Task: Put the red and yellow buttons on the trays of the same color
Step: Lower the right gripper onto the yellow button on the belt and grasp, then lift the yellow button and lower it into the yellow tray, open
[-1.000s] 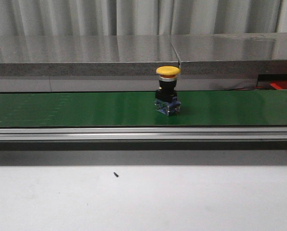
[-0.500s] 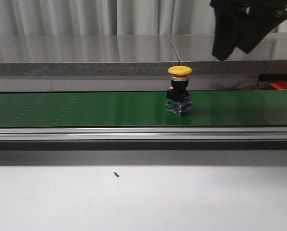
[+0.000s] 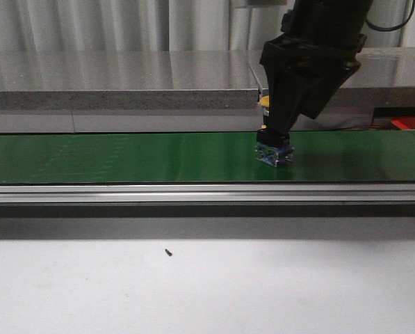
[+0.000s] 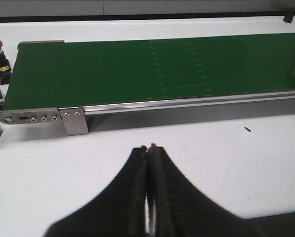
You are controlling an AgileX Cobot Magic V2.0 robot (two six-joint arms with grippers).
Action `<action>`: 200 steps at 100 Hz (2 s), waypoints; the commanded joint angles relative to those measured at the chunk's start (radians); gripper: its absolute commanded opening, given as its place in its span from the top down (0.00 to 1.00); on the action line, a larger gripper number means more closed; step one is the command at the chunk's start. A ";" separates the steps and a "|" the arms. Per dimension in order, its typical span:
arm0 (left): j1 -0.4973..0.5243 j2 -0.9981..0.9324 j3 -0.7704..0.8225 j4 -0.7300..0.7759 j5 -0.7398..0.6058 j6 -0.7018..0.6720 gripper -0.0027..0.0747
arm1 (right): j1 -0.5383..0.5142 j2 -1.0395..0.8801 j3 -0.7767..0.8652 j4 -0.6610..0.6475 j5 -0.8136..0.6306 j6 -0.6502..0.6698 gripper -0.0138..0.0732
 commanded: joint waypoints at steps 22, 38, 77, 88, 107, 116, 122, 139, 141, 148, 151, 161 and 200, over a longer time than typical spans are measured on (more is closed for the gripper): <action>-0.008 0.010 -0.023 -0.015 -0.064 0.001 0.99 | 0.000 -0.019 -0.032 0.015 -0.096 -0.018 0.43; -0.008 0.010 -0.023 -0.015 -0.064 0.001 0.99 | 0.000 -0.020 -0.032 0.015 -0.103 -0.018 0.59; -0.008 0.010 -0.023 -0.015 -0.064 0.001 0.99 | -0.058 -0.195 0.089 0.011 -0.158 0.068 0.59; -0.008 0.010 -0.023 -0.015 -0.064 0.001 0.99 | -0.116 -0.250 0.162 0.011 -0.161 0.084 0.59; -0.008 0.010 -0.023 -0.015 -0.064 0.001 0.99 | -0.273 -0.337 0.277 0.011 -0.163 0.098 0.59; -0.008 0.010 -0.023 -0.015 -0.064 0.001 0.99 | -0.358 -0.368 0.311 0.008 -0.164 0.098 0.59; -0.008 0.010 -0.023 -0.015 -0.064 0.001 0.99 | -0.416 -0.380 0.332 -0.003 -0.156 0.098 0.59; -0.008 0.010 -0.023 -0.015 -0.064 0.001 0.99 | -0.556 -0.390 0.375 -0.058 -0.144 0.098 0.59; -0.008 0.010 -0.023 -0.015 -0.064 0.001 0.99 | -0.573 -0.390 0.381 -0.065 -0.144 0.098 0.59; -0.008 0.010 -0.023 -0.015 -0.064 0.001 0.99 | -0.627 -0.390 0.403 -0.077 -0.156 0.098 0.59; -0.008 0.010 -0.023 -0.015 -0.064 0.001 0.99 | -0.648 -0.390 0.412 -0.077 -0.170 0.104 0.59; -0.008 0.010 -0.023 -0.015 -0.064 0.001 0.99 | -0.707 -0.390 0.439 -0.073 -0.224 0.123 0.59; -0.008 0.010 -0.023 -0.015 -0.064 0.001 0.99 | -0.736 -0.293 0.454 -0.076 -0.315 0.123 0.59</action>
